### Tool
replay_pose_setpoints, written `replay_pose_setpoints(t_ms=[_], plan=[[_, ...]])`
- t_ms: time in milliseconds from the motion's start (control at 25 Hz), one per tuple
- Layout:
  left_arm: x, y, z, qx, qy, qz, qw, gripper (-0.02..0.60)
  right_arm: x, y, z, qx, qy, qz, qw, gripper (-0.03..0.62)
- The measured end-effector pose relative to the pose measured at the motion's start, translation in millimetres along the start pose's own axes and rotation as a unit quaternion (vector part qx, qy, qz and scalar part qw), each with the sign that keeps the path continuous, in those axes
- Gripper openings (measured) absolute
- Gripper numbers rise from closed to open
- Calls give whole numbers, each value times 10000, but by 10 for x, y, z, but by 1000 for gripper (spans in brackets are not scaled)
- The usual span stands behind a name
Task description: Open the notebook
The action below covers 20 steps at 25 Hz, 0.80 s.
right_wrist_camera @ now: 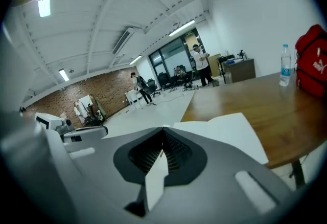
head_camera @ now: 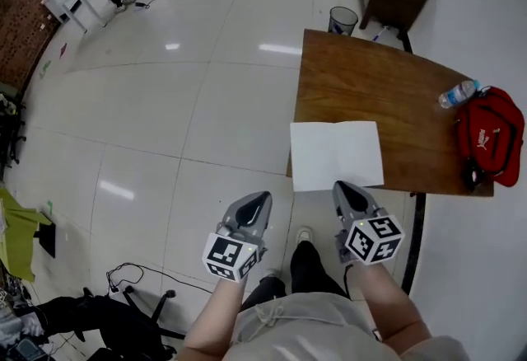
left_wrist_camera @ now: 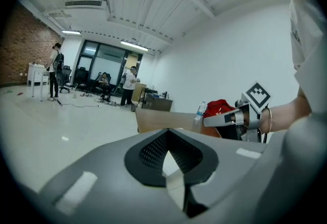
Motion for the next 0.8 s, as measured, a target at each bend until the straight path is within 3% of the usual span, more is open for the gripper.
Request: replay_pose_setpoints(t_ms=[160,320,520,800], plan=[[-290,105,535,-526,-229,-445,9974,5,82,432,271,-448,482,-336,9973,8],[-579,320,826,-878,-523,-754,9919,5,196,897,403,-806,959,-719,9895,8],[-813,647,904,-1026,-824,-1055,9857,5,385,1386,349,-1121,1190,-1079,9806,8],[-913,1272,808,-1161,-791,-1116,9838,5,792,1794,-3,-1050,1464,-1285,9752,8]])
Point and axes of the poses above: the fingertips, and each gripper's own axes: y backward along the fingers, x to its left, z out of its top, the point moved 1 cm from there along y, backward along the fingers, and after that the axes turned 5 degrees about z, right-handed, at the moved point
